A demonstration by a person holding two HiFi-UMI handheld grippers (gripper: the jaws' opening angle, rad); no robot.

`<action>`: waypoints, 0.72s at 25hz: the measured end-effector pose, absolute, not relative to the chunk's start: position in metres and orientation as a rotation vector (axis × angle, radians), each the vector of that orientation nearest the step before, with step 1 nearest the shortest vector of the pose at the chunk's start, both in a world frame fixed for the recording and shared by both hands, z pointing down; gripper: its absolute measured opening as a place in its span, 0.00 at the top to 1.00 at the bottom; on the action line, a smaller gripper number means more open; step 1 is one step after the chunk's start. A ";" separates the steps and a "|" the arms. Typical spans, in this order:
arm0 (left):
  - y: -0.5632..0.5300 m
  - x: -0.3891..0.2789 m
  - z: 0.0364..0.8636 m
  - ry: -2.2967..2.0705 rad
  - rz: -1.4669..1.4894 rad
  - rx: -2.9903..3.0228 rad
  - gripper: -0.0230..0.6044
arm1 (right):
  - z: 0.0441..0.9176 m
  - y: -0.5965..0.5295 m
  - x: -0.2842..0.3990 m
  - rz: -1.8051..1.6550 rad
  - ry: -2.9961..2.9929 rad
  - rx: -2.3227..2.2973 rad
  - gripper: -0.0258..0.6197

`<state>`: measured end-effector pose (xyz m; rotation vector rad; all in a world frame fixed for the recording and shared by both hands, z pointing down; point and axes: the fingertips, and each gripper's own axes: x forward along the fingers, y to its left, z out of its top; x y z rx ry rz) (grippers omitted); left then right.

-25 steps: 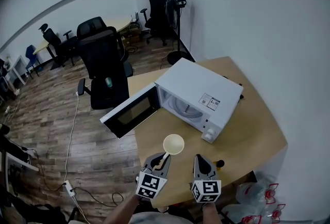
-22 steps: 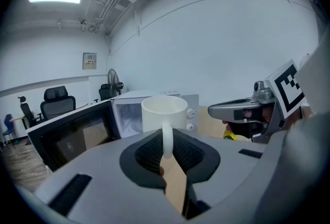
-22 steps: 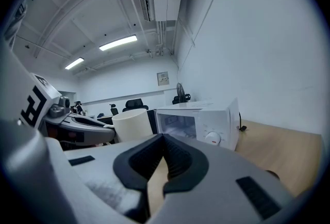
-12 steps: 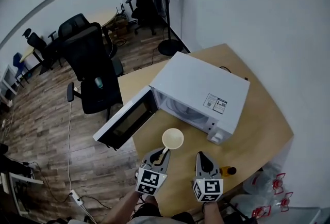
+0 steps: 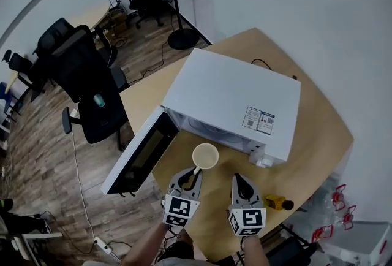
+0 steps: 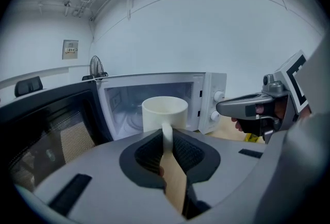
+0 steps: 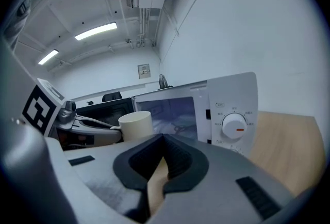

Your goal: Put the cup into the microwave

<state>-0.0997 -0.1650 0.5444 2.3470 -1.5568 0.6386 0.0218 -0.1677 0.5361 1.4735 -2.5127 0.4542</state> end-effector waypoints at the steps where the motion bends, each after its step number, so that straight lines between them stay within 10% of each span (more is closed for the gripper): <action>1: -0.170 -0.101 0.547 -1.543 0.641 2.355 0.87 | 0.539 -0.170 0.021 0.464 -2.502 1.489 0.93; 18: -0.234 -0.114 0.566 -1.449 0.635 2.421 0.87 | 0.565 -0.198 0.008 0.558 -2.388 1.635 0.93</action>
